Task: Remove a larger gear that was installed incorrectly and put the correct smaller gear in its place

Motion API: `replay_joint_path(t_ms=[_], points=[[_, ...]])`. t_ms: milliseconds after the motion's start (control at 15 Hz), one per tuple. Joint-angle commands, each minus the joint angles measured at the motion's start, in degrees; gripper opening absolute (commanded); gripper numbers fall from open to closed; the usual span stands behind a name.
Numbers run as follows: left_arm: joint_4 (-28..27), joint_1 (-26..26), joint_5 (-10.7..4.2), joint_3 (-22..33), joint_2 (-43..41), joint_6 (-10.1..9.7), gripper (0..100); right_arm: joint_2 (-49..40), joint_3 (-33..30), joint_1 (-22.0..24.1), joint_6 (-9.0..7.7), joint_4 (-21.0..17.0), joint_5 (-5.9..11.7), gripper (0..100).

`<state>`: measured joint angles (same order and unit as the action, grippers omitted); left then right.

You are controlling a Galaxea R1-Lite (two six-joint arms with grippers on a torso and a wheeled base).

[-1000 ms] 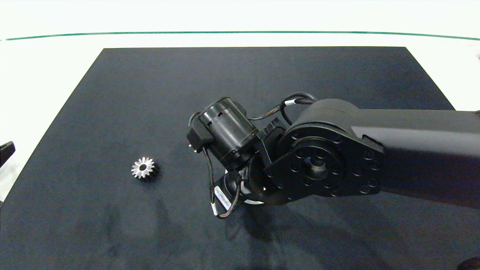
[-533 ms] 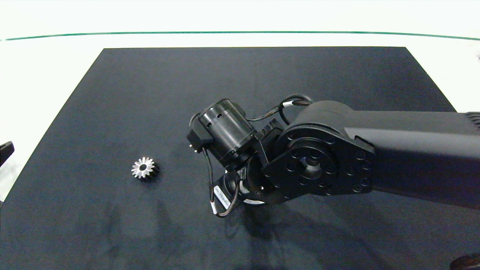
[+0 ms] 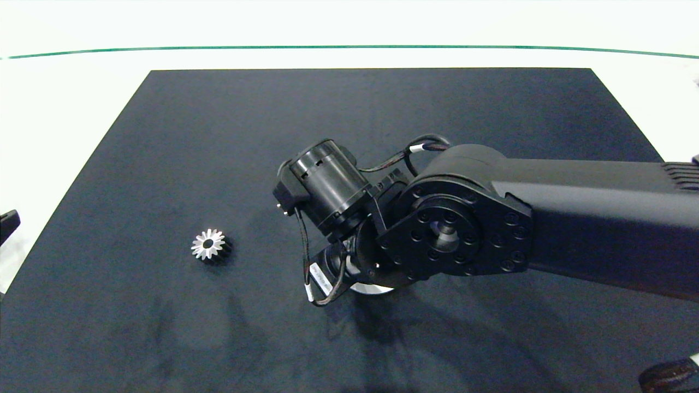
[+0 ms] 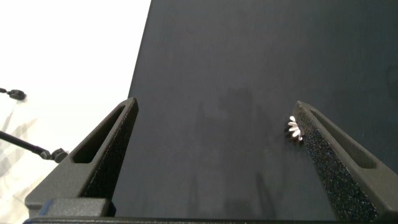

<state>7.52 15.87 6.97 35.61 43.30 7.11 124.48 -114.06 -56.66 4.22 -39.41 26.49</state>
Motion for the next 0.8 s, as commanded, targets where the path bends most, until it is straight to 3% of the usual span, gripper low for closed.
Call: replay_joint_path(t_ms=[67, 200, 267, 800], points=[[0.0, 0.0, 0.06, 0.1, -0.1, 0.1, 100, 0.2, -0.1, 0.1, 0.09, -0.2, 0.14, 25], [0.0, 0.0, 0.06, 0.0, -0.1, 0.01, 100, 0.2, 0.1, 0.1, 0.09, -0.2, 0.14, 25], [0.0, 0.0, 0.06, 0.0, -0.1, 0.01, 100, 0.2, 0.1, 0.1, 0.18, -0.2, 0.14, 100], [0.0, 0.0, 0.06, 0.0, -0.4, 0.01, 100, -0.6, 0.1, 0.0, 0.18, -0.4, 0.14, 100]])
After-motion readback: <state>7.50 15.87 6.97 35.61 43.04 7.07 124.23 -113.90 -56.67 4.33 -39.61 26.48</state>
